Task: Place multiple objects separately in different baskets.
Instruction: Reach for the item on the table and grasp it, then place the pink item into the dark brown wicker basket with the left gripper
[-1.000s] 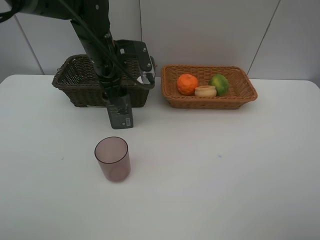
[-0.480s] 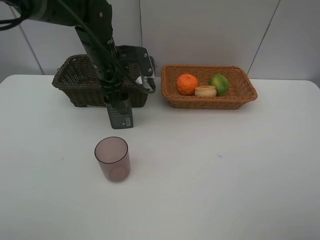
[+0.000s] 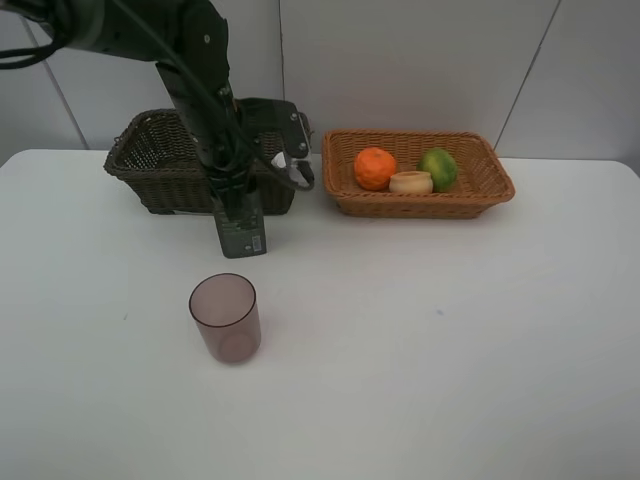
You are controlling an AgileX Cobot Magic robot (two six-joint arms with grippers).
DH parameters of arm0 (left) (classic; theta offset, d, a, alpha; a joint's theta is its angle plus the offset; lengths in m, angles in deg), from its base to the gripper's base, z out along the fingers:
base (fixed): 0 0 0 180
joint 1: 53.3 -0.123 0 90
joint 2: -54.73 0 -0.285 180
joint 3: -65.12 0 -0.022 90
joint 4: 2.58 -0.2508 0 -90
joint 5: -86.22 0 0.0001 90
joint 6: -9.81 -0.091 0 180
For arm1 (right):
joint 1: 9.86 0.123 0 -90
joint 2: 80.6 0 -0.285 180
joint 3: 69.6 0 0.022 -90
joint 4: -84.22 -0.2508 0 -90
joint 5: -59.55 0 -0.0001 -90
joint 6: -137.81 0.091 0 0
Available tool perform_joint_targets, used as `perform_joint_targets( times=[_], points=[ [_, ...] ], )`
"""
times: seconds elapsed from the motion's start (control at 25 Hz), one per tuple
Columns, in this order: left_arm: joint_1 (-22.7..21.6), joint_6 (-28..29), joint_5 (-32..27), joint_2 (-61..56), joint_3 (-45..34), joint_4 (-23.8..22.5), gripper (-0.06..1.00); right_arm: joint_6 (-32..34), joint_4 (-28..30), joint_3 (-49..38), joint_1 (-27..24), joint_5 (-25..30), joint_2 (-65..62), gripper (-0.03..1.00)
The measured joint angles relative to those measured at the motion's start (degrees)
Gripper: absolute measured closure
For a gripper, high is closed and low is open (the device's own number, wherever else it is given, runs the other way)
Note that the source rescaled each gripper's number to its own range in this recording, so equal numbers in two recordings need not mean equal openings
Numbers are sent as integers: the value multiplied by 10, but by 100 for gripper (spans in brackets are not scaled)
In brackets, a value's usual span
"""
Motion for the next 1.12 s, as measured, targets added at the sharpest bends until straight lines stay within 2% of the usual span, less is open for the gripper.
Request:
perform_joint_targets(
  times=[1.12],
  points=[
    [0,3,-7,-17,2,13,45,0,0,0,0,0,0,-3]
  ],
)
